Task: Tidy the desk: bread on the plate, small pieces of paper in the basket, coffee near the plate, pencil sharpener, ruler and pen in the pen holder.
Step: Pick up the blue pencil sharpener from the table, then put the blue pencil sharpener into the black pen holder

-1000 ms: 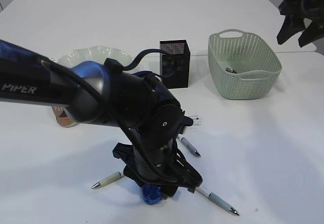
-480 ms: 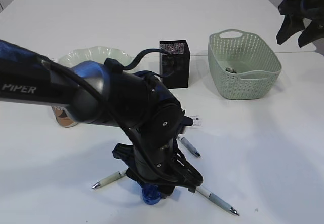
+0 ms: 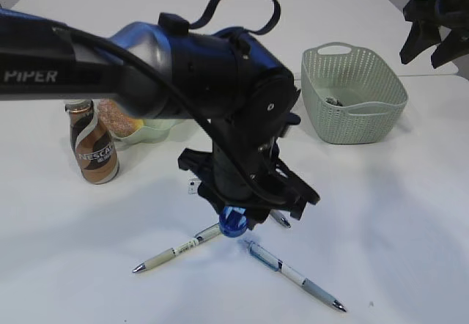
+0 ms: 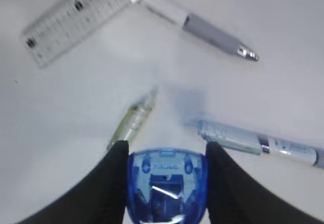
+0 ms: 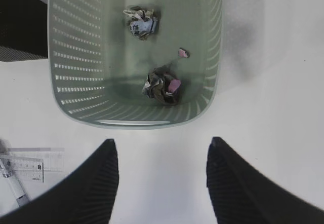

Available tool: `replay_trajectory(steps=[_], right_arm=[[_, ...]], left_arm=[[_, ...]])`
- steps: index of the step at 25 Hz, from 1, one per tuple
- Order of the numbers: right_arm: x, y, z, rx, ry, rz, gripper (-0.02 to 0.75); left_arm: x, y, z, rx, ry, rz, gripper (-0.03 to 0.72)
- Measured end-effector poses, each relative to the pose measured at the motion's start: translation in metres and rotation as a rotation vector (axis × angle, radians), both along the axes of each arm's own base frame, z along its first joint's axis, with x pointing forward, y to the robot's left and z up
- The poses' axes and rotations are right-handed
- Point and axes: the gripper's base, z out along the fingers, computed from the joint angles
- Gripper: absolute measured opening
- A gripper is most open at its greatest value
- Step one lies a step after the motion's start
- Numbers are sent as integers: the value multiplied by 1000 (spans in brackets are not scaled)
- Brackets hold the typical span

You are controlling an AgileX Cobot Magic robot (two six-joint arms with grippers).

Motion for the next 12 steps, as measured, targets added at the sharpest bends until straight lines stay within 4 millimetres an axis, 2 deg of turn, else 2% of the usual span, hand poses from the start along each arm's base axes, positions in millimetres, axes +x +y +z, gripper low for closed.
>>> replay_trajectory(steps=[6,12], right_arm=[[0,0,0,0,0,0,440],[0,0,0,2,0,0,440]], left_arm=[[19,-10,41,-24,-156,-27,301],[30,-18,65,-82,-279,-53,301]])
